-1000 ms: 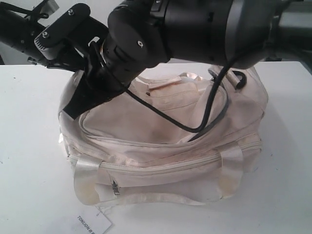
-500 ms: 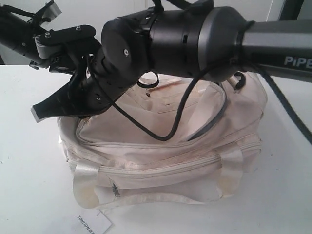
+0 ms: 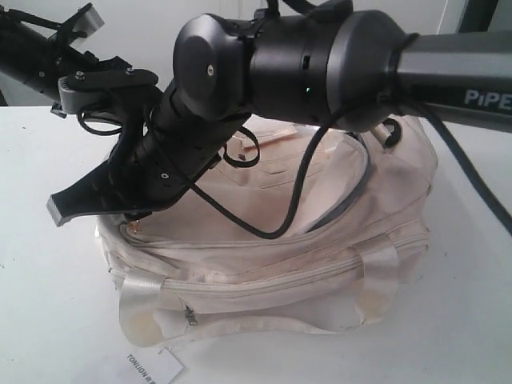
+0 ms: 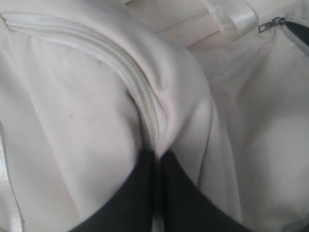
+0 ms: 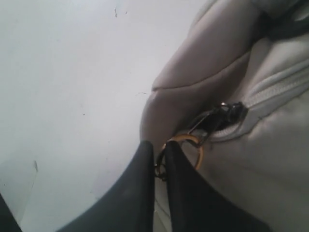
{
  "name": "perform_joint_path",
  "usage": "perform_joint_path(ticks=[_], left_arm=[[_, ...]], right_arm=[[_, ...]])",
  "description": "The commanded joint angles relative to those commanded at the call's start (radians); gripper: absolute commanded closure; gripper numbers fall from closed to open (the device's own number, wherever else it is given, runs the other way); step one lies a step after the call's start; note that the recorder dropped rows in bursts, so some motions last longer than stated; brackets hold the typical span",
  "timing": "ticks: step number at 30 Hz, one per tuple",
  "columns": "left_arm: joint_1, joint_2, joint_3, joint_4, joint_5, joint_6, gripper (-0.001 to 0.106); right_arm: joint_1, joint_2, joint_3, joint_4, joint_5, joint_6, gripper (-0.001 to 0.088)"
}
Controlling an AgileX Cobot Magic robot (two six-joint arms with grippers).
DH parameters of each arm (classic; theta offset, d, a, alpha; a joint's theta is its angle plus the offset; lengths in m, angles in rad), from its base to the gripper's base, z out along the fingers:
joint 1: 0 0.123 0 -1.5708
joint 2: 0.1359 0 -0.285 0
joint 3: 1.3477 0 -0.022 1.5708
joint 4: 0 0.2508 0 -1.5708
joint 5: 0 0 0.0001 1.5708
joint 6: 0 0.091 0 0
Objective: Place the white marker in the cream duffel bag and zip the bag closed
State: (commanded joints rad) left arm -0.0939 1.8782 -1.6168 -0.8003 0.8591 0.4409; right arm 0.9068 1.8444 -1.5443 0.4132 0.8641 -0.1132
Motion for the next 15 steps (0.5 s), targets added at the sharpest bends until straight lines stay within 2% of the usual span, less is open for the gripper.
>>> perform_joint_path(ticks=[8,15], left_arm=[[0.000,0.000,0.000,0.000,-0.015,0.000,0.105],[0.000,0.000,0.000,0.025,-0.031,0.000,0.105]], right_arm=[[0.000,-0.061,0.000,0.002,0.111,-0.021,0.0868],[0.000,-0.123,0.000,-0.001,0.133,-0.021,0.0868]])
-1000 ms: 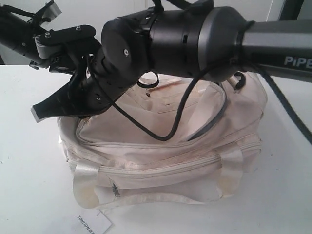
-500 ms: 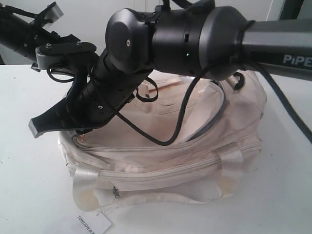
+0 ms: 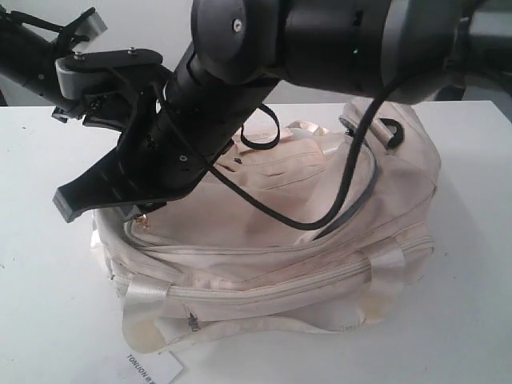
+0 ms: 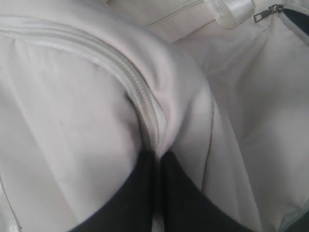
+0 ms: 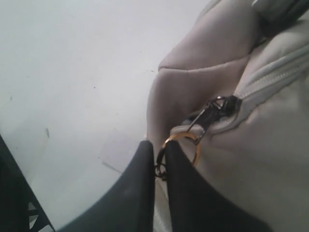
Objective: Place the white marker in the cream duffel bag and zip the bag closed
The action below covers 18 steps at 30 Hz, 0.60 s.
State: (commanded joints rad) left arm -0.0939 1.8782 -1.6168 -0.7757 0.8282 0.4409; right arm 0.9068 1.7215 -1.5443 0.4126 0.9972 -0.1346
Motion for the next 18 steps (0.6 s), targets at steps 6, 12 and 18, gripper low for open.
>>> perform_joint_path(ticks=[6,12,18], left_arm=[[0.000,0.000,0.000,0.079,-0.031,-0.042,0.105],[0.000,0.000,0.000,0.104,-0.063,-0.090,0.105],[0.000,0.000,0.000,0.104,-0.079,-0.107,0.105]], right_arm=[[0.000,-0.038,0.000,-0.006,-0.002,0.000,0.0868],[0.000,-0.021,0.000,-0.011,0.012,0.000,0.0868],[0.000,0.051,0.000,0.003,0.080,0.000,0.0868]])
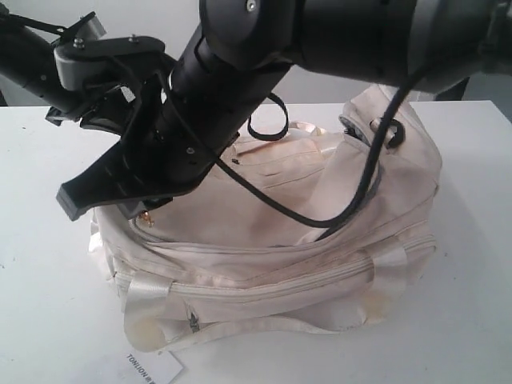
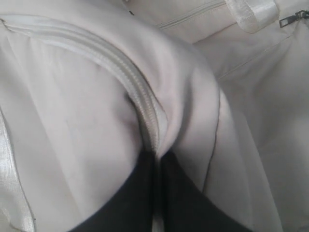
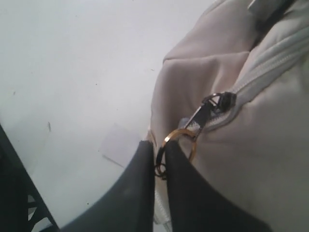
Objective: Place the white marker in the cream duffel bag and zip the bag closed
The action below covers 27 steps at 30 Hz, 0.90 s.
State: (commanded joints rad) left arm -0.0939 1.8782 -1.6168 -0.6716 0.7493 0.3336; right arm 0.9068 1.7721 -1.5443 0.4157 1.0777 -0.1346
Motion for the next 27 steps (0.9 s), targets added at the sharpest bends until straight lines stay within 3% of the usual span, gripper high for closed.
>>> perform_joint_path(ticks=[8,15,27], left_arm=[[0.000,0.000,0.000,0.000,-0.021,-0.002,0.105],[0.000,0.000,0.000,0.000,-0.023,-0.002,0.105],[0.000,0.000,0.000,0.000,-0.017,-0.005,0.105]], right_arm=[[0.000,0.010,0.000,0.085,0.143,-0.062,0.0868],[0.000,0.010,0.000,0.187,0.143,-0.153,0.0868],[-0.002,-0.007,0.000,0.189,0.143,-0.176,0.0868]])
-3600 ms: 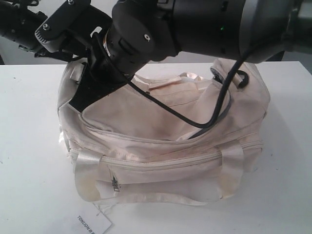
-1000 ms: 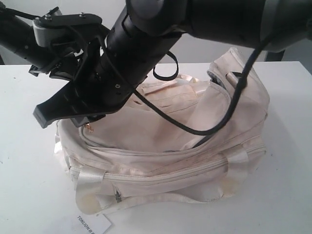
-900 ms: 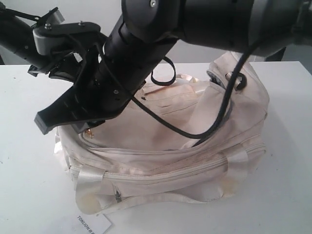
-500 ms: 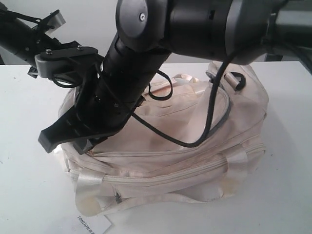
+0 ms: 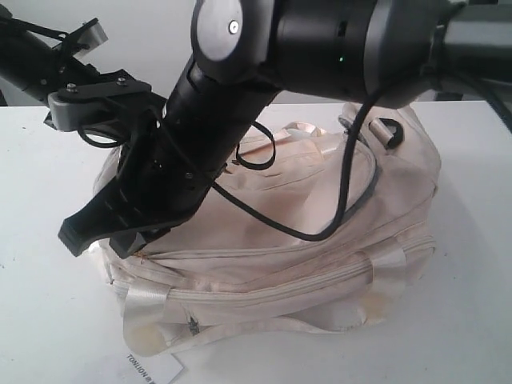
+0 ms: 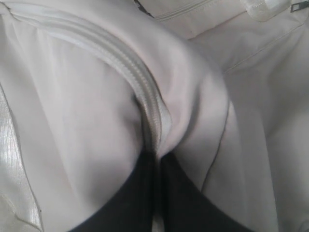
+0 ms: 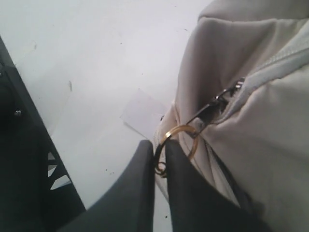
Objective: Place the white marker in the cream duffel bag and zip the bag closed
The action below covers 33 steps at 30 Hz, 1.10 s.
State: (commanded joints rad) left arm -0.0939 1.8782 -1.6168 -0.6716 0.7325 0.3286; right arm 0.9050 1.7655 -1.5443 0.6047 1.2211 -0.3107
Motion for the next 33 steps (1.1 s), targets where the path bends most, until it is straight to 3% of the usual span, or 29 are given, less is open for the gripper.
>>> perform_joint_path(ticks=[2,6,10,16,22,33], left_arm=[[0.000,0.000,0.000,0.000,0.000,0.000,0.105],[0.000,0.000,0.000,0.000,0.004,0.000,0.105],[0.000,0.000,0.000,0.000,0.011,0.000,0.105],[0.000,0.000,0.000,0.000,0.019,0.000,0.105],[0.000,0.000,0.000,-0.005,0.021,0.000,0.105],[0.000,0.000,0.000,-0.074,0.084,0.000,0.105]], right_arm=[[0.000,-0.032,0.000,-0.012,-0.014,0.000,0.0868],[0.000,-0.091,0.000,-0.119,-0.173,0.050,0.0868],[0.000,-0.129,0.000,-0.288,-0.273,0.202,0.0868],[0.000,-0.131,0.000,-0.491,-0.291,0.496,0.0868],[0.000,-0.086,0.000,-0.518,-0.379,0.580,0.0868],[0.000,0.016,0.000,-0.564,-0.475,0.576,0.0868]])
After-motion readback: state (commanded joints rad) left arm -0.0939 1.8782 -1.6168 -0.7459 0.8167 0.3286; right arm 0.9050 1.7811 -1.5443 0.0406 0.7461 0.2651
